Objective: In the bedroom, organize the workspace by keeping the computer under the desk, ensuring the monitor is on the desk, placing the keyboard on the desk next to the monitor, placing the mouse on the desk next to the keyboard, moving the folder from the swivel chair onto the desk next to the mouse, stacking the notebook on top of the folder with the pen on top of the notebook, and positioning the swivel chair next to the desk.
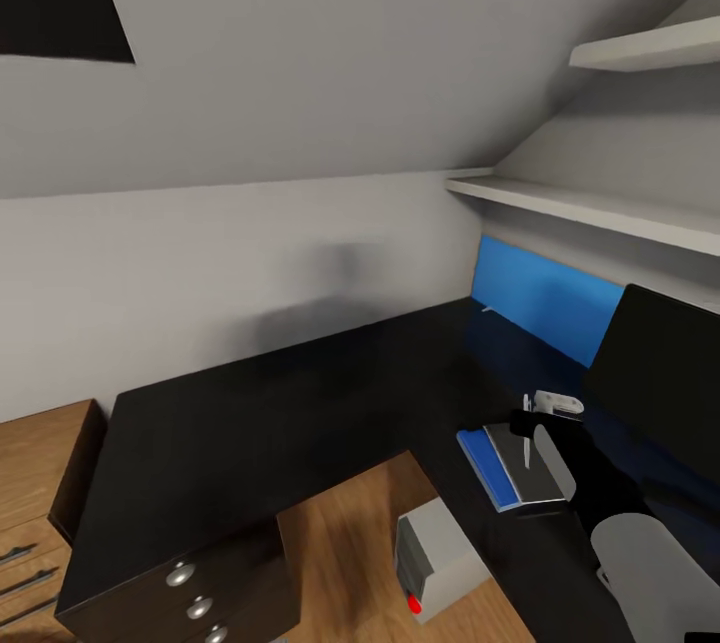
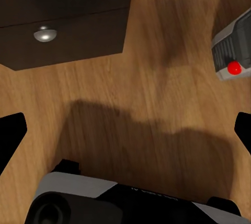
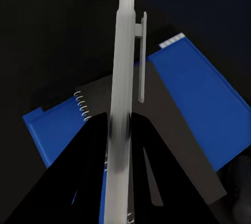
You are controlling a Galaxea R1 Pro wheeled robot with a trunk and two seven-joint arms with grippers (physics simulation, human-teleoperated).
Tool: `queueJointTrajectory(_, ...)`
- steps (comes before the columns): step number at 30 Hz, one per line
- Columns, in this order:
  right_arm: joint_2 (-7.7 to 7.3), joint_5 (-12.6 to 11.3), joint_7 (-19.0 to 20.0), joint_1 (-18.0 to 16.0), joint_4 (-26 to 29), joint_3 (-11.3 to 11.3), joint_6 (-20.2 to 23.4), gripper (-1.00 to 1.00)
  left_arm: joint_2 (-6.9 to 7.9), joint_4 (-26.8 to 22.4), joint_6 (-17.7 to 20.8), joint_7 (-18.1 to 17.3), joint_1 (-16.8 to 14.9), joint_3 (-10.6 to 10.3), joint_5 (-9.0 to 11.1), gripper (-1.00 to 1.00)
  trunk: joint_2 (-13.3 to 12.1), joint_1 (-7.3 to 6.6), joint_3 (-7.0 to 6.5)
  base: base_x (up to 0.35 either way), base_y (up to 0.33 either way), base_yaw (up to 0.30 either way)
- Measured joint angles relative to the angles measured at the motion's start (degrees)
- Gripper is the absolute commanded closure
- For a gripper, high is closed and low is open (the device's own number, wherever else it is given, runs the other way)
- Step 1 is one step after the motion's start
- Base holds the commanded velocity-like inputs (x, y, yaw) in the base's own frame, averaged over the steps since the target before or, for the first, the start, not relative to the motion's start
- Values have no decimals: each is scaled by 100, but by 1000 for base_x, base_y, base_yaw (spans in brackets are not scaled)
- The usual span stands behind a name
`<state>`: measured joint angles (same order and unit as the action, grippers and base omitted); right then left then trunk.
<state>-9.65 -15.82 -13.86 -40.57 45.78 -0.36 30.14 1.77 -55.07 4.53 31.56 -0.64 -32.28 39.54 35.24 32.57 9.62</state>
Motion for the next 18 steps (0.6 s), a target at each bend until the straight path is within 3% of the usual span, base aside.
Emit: queueJointTrajectory(18, -54, -5, -7, 0, 0, -13, -25, 100, 0, 0, 0, 22, 0, 0, -4, -100, 724, 396, 324, 0, 0, 0)
